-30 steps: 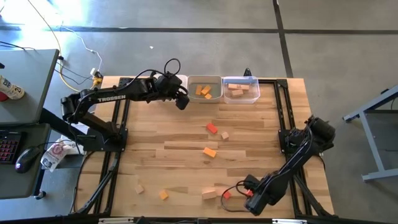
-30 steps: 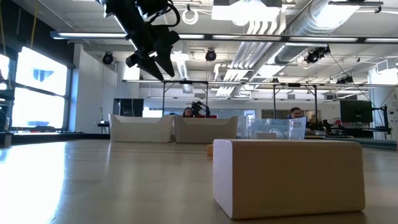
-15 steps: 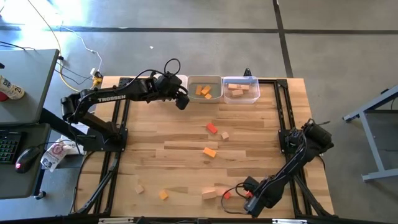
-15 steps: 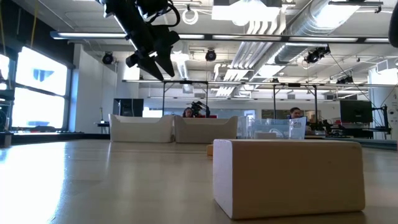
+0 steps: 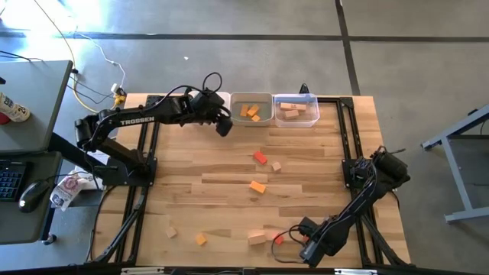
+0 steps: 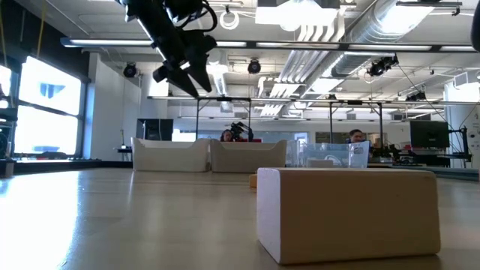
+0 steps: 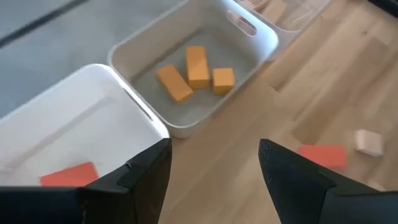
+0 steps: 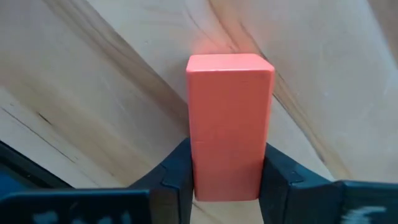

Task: Sort & place blocks by color
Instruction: Put the orange block into the white bin, then put the brown block into the transparent bin

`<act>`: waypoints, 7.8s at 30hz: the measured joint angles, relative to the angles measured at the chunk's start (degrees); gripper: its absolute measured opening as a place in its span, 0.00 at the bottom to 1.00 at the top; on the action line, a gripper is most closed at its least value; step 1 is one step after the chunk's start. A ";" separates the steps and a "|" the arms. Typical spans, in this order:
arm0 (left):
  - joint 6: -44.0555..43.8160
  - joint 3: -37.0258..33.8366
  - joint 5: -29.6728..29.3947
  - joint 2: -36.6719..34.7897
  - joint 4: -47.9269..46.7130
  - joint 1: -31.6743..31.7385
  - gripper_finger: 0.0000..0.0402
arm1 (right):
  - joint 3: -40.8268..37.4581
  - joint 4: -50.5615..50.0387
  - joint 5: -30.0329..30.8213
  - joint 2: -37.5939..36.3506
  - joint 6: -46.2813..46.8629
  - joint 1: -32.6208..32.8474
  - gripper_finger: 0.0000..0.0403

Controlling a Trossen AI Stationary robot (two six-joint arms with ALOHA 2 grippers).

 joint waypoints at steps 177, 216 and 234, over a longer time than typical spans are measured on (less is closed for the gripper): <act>20.03 0.02 5.17 14.27 -5.12 24.02 0.53 | 34.21 -20.49 20.88 -1.86 -59.84 -34.12 0.60; -6.03 0.02 5.60 -12.87 -24.61 -15.43 0.54 | 34.20 -5.44 18.73 0.93 -65.32 -15.31 0.60; -11.88 0.02 1.74 -12.85 -24.63 -21.84 0.54 | 34.19 -1.89 11.77 12.92 -65.21 -14.96 0.60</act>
